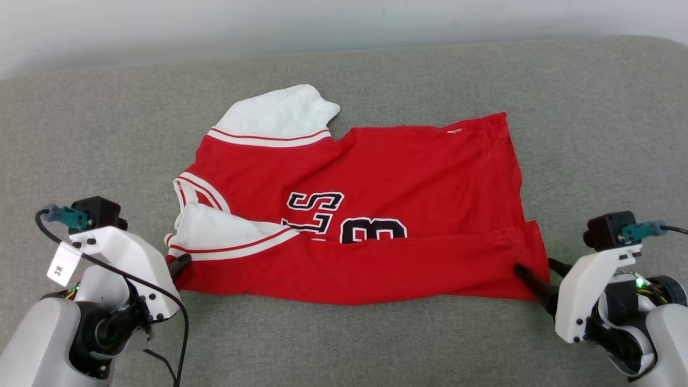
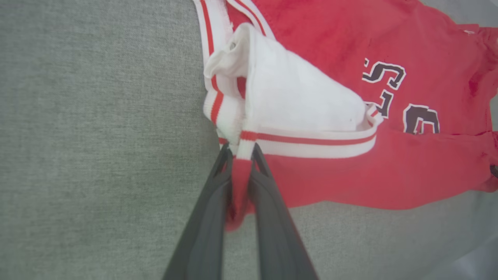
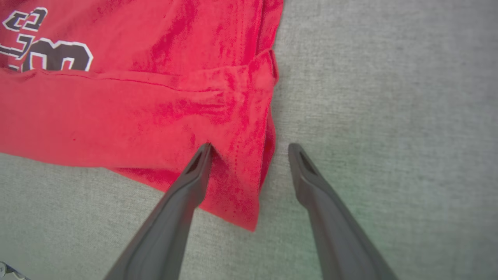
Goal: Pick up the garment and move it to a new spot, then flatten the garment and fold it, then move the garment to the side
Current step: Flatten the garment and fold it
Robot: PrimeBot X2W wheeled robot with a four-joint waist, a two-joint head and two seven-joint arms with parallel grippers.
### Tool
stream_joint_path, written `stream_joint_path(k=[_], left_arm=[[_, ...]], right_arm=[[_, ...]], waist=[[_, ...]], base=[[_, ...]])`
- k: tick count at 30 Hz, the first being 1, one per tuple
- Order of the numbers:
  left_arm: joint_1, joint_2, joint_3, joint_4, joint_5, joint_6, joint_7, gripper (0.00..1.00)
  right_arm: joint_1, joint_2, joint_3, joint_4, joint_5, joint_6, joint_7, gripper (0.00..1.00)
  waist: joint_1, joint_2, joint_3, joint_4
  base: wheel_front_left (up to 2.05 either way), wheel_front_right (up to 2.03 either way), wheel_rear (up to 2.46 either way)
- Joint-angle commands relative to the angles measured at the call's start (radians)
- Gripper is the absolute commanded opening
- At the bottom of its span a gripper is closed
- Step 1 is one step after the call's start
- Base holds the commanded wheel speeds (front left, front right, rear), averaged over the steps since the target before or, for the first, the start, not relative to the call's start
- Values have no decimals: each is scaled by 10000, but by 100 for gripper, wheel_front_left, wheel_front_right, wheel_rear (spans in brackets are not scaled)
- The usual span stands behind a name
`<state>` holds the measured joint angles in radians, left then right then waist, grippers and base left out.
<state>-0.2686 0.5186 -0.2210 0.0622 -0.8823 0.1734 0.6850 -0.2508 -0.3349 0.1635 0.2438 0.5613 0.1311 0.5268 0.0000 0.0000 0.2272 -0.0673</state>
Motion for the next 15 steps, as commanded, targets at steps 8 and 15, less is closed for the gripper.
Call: stream_joint_path(k=[8,15], left_arm=[[-249,-178,-131,-332,125,101,-126,0],[-124,-270,-215,-267,172,-99,-403,0]], right_arm=[[-665,253,1311,941,374,11,1202,100],[-758,177,1750,1205,758,20,1229,0]], waist=[[0,0,591,299],[0,0,590,401]], base=[[0,0,0],[0,0,0]])
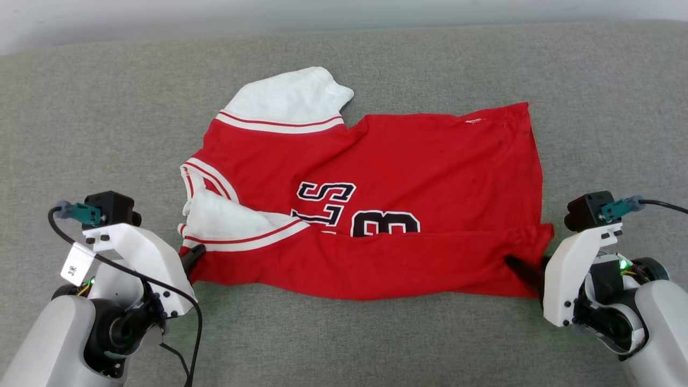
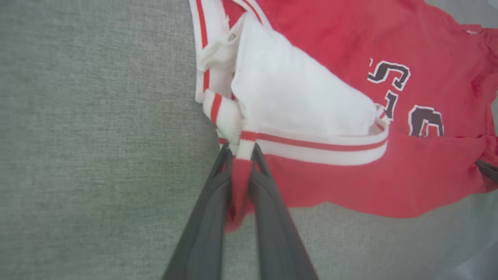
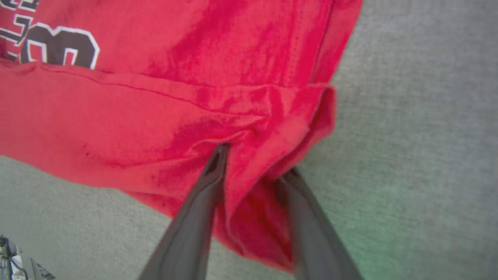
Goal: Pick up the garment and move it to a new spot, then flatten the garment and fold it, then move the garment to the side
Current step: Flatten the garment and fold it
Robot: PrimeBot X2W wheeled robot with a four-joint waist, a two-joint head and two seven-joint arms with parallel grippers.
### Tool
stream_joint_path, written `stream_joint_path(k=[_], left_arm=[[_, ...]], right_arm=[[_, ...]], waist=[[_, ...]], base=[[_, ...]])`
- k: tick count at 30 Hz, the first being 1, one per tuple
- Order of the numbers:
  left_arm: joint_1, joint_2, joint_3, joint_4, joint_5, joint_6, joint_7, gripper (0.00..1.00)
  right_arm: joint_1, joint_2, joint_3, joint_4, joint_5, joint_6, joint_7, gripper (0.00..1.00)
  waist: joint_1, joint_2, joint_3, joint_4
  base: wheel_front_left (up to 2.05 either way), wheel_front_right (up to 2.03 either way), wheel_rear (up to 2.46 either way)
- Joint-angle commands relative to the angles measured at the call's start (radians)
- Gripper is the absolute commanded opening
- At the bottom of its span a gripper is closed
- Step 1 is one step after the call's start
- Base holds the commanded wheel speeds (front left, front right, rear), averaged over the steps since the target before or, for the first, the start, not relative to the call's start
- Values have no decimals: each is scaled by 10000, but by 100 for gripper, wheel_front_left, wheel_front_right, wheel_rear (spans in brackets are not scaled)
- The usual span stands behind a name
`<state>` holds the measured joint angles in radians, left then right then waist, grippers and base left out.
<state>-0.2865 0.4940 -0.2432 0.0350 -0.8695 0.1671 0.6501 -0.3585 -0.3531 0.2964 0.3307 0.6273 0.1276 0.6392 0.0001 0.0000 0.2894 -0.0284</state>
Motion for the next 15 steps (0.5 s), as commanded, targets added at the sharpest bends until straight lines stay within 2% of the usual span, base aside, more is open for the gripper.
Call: stream_joint_path(k=[1,9,15], left_arm=[[60,-52,38,-1,10,-86,-137,0],[371,-158,205,-64,-90,-349,-753,0],[1247,-158,392,-352,-83,-202,-1225,0]], right_arm=[[273,285,359,286,132,51,52,0],[156,-170,31,-227,162,28,-440,0],[550,-311,215,-600,151,28,-647,0]], waist=[[-1,0,-65,17],[-1,0,-722,-57],[-1,0,-1552,-104]], base=[[0,0,0],[0,0,0],[0,0,0]])
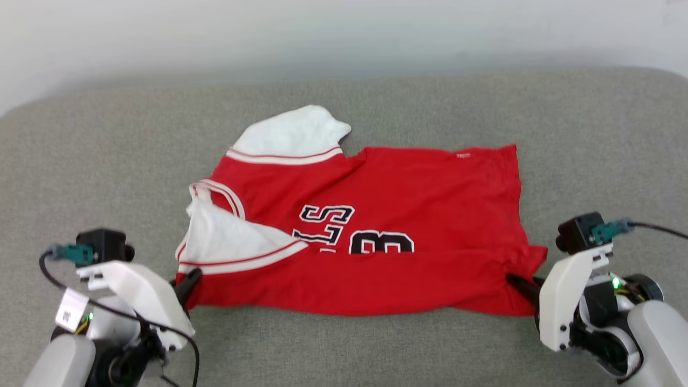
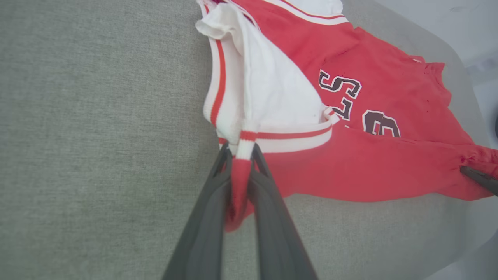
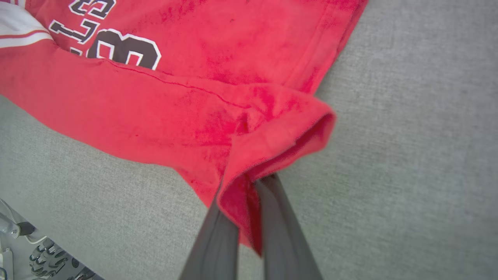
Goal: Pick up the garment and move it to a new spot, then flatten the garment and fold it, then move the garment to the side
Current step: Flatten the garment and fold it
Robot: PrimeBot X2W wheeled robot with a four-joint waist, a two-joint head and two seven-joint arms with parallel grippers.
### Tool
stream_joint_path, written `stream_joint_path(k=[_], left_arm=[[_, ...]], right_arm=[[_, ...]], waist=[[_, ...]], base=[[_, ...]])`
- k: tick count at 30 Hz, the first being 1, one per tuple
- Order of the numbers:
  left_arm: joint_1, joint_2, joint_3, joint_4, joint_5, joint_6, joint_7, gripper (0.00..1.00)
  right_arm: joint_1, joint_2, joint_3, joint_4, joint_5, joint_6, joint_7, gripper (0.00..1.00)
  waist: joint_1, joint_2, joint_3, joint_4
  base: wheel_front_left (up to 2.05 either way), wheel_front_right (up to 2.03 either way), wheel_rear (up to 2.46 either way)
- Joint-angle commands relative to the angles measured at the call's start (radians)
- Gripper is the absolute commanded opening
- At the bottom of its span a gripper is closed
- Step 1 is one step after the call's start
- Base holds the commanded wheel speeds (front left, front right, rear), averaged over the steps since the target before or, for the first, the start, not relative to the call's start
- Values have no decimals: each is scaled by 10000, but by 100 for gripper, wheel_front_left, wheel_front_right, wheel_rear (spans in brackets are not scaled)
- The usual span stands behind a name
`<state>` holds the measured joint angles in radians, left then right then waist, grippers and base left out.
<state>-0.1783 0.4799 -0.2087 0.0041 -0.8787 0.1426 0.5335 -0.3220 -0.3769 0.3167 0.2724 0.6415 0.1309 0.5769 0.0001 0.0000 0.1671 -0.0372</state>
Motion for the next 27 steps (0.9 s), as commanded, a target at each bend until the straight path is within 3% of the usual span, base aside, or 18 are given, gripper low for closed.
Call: stream_joint_path(k=[1,14,22,23,24,25,26,27], left_arm=[[366,-27,63,-119,-9,76,-108,0],[3511,-43,735,-1057,-573,894,-408,0],[3972,-608,542,-173,-839,649,-751,0],[3943,-668,393,-3,-831,579,-695,0],[3807,-760,374,92,-811,516,-812,0],[3691,-840,363,224,-833,468,-899,36],[3676,-892,309,368,-878,401,-883,69],[3648,-901,292,510,-829,367,-938,92]], right_arm=[[293,-105,20,-80,34,-4,-35,0],[2607,-151,-468,-1031,126,-6,114,0],[3615,493,-979,-703,-189,-4,-257,0],[3693,585,-973,-606,-185,-4,-311,40],[3708,643,-1009,-569,-216,-4,-429,87],[3719,698,-1036,-527,-240,-4,-539,100],[3765,753,-1018,-486,-243,-4,-622,100],[3788,799,-1027,-488,-262,-4,-784,100]], waist=[[-1,0,-474,-2],[-1,0,-1718,177],[-1,0,-1640,183],[-1,0,-1609,159],[-1,0,-1574,145],[-1,0,-1547,137],[-1,0,-1527,132],[-1,0,-1516,127]], base=[[0,0,0],[0,0,0],[0,0,0],[0,0,0],[0,0,0],[0,0,0],[0,0,0],[0,0,0]])
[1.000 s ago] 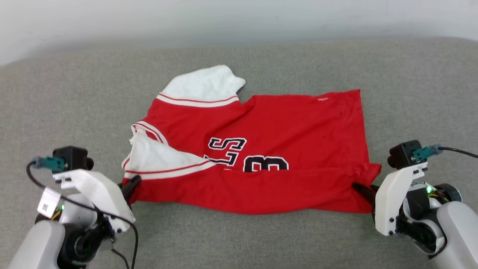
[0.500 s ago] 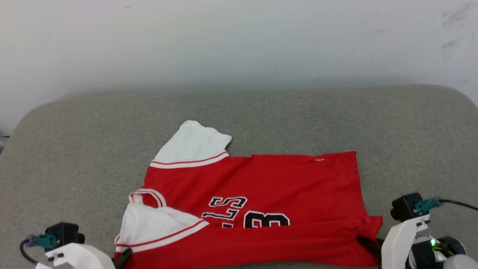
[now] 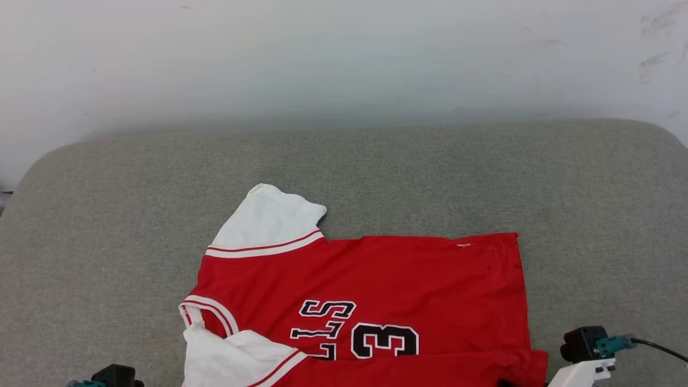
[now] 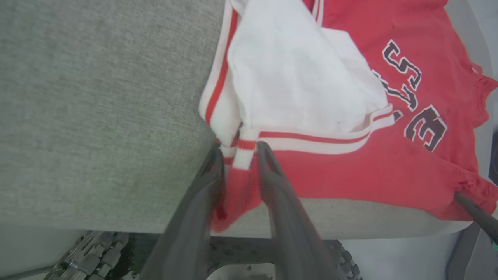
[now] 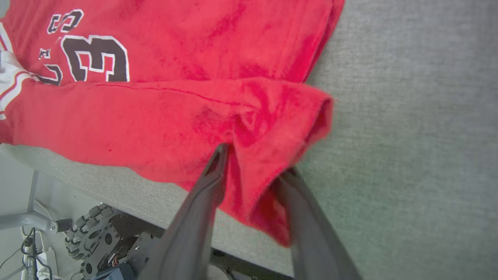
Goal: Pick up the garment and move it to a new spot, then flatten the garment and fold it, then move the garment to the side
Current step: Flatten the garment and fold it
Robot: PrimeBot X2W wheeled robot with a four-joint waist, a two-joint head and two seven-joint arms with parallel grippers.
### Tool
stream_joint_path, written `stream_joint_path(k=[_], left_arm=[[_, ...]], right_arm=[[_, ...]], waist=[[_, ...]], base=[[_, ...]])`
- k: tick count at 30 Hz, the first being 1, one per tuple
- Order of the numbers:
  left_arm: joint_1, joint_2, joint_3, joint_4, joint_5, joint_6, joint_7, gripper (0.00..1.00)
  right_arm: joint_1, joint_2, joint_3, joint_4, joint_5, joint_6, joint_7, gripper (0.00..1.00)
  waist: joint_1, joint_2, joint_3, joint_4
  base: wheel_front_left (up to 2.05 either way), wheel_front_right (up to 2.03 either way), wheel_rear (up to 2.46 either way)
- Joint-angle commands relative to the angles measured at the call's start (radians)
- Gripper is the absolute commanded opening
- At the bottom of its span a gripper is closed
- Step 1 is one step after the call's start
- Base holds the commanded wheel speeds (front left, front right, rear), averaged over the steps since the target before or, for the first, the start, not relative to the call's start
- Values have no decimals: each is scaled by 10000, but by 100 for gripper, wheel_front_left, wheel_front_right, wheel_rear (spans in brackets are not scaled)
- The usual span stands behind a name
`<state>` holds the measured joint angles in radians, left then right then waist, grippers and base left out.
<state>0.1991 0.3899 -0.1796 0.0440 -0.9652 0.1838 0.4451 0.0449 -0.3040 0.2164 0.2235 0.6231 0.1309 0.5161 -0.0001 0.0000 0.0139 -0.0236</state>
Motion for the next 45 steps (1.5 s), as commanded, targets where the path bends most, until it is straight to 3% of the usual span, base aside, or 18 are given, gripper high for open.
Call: stream_joint_path(k=[1,7,14,23,28,34,38,45], left_arm=[[-202,0,17,196,103,-90,-173,100],[-514,126,32,344,437,-297,-657,100],[-940,349,-64,-67,1547,-509,-2023,100],[-1765,91,16,-647,3165,-593,-5024,100],[-2567,-97,-126,-376,3753,-439,-5755,100],[-4155,-159,-276,267,3975,-543,-5694,100],[-5529,19,-329,1091,3783,-912,-5135,100],[-7961,682,-313,2506,2908,-1613,-2620,100]], right_arm=[[122,98,-16,-30,-97,-4,-348,100],[121,218,-186,-313,-447,-4,-1790,100],[211,678,-944,-1078,-1578,-4,-4104,100],[32,1348,-1972,-2427,-3117,-4,-4791,100],[-371,1567,-2238,-3218,-3488,-4,-4790,100],[-1075,1605,-2392,-3898,-3587,-4,-4877,100],[-1466,1623,-2455,-4007,-3584,-4,-4900,100],[-1837,1707,-2485,-3901,-3496,-4,-5047,100]], waist=[[1,0,30,-16],[1,0,8,-33],[1,0,-153,-138],[1,0,120,-534],[1,0,823,-759],[1,0,2049,-1050],[1,0,2552,-1241],[1,0,3196,-1586]], base=[[0,0,0],[0,0,0],[0,0,0],[0,0,0],[0,0,0],[0,0,0],[0,0,0],[0,0,0]])
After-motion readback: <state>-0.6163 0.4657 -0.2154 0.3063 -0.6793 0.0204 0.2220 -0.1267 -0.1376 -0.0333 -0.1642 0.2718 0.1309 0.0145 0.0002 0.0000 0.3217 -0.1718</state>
